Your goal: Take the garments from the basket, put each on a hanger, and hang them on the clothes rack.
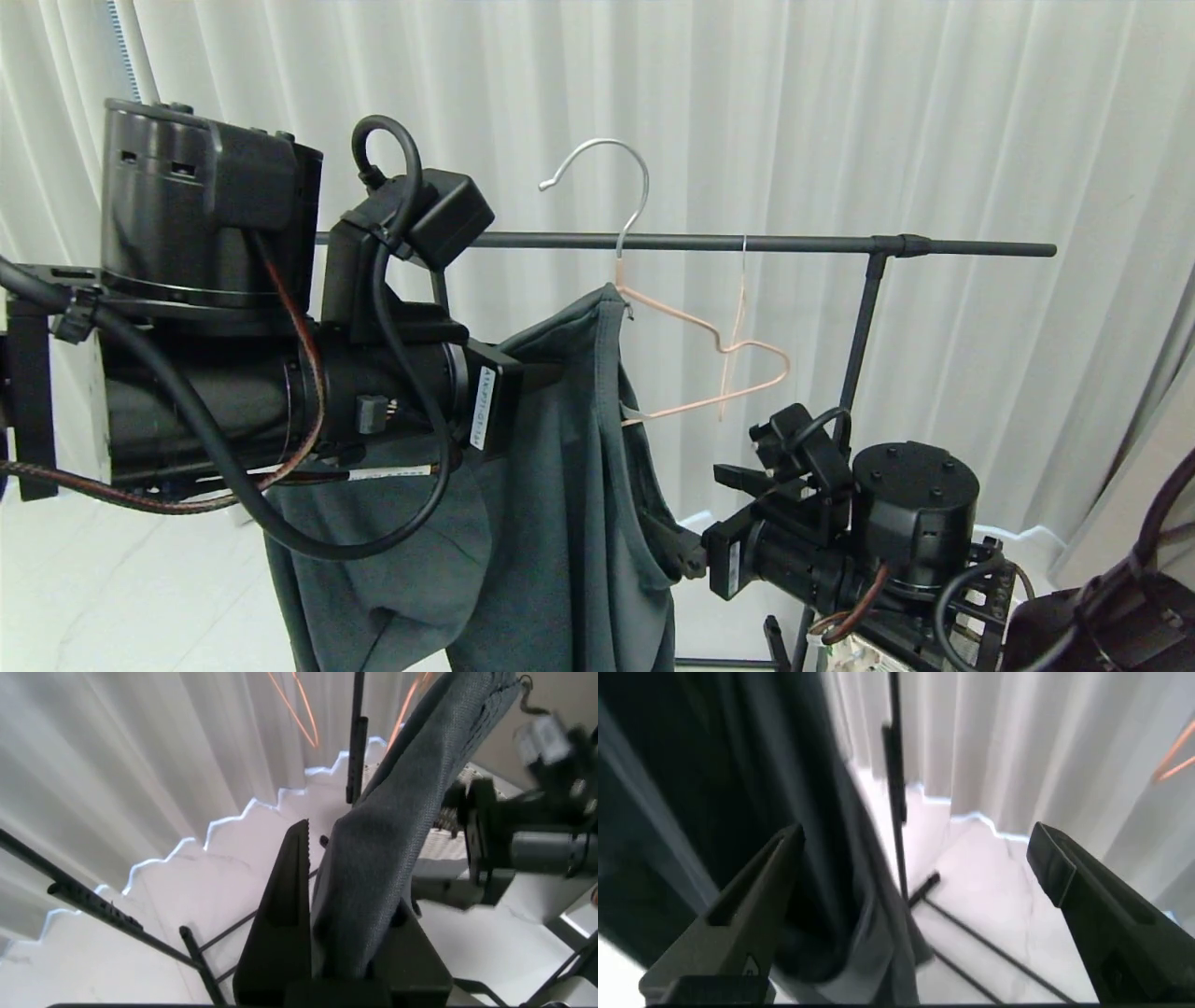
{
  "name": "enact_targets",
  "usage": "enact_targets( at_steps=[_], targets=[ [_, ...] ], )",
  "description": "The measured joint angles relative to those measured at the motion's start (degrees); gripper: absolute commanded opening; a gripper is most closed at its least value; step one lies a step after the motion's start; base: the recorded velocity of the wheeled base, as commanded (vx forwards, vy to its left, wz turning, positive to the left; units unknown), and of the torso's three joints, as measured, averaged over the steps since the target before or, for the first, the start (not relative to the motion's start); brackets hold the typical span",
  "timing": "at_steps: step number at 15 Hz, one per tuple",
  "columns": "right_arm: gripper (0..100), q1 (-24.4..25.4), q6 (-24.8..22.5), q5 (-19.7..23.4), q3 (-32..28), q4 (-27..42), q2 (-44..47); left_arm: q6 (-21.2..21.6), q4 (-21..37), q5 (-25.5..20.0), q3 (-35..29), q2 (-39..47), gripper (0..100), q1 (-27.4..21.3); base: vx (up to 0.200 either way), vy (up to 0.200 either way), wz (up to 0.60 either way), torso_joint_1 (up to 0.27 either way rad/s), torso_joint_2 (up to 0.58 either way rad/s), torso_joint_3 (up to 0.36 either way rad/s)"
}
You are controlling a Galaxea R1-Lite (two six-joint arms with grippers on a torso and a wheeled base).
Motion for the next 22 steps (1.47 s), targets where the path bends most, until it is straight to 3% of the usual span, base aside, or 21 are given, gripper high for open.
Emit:
enact_targets(
  at_steps=[4,7,10,13,17,20,22],
  targets=[
    [100,-0.9,-4.5,-2.52,3.58,-0.02,1.12,0.05,0.0,0.13,0.27,-0.27,0,-0.04,0.0,0.0,0.0,0.0,0.0,0.0],
    [100,-8.13,-10.24,-6.6,4.96,-0.06,1.34,0.09,0.02,0.38,2.39,-1.18,0,0.07,0.0,0.0,0.0,0.0,0.0,0.0],
    [100,-16.4,-16.29,-7.34,5.21,-0.28,0.79,0.06,0.0,0.49,4.77,-2.44,0,0.05,0.0,0.0,0.0,0.0,0.0,0.0],
    [100,-21.91,-18.6,-7.39,4.77,-0.35,-0.48,0.3,0.05,0.32,8.48,-4.6,0,0.0,0.0,0.0,0.0,0.0,0.0,0.0],
    [100,-24.0,-21.2,-7.2,3.63,-0.26,-2.66,0.9,0.07,0.66,15.13,-6.96,0,0.02,0.0,0.0,0.0,0.0,0.0,0.0],
    [100,-23.31,-21.72,-7.07,3.68,-0.02,-4.89,0.39,-0.62,3.72,15.13,-5.29,0,0.35,0.0,0.0,0.0,0.0,0.0,0.0],
    [100,-21.38,-21.72,-7.03,4.51,0.02,-6.25,-1.39,-4.12,5.4,13.95,-3.9,0,0.44,0.0,0.0,0.0,0.0,0.0,0.0]
  ],
)
